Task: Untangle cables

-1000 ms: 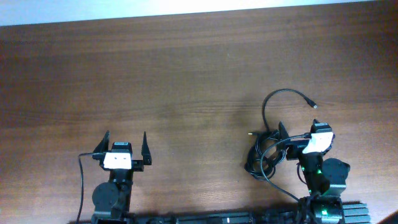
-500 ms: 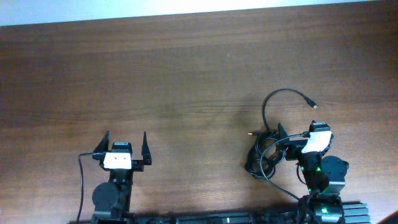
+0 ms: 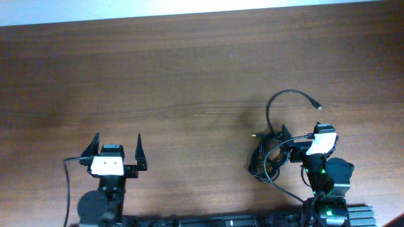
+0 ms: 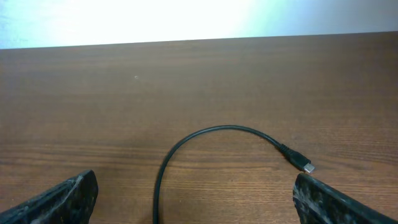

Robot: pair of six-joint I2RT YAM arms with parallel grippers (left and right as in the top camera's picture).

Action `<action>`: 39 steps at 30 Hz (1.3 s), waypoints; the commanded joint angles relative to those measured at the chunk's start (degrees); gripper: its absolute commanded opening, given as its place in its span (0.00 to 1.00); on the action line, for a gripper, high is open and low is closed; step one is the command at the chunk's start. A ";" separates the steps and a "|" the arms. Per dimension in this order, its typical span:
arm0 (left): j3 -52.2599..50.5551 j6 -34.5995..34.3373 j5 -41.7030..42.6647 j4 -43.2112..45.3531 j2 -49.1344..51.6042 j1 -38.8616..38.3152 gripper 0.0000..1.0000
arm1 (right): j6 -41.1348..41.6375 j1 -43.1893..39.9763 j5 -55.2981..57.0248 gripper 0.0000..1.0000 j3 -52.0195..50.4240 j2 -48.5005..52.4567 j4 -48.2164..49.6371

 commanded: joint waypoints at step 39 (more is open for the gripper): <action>40.72 2.05 12.74 -14.47 54.99 0.13 0.99 | 12.92 13.16 -10.97 0.99 57.13 70.53 -62.42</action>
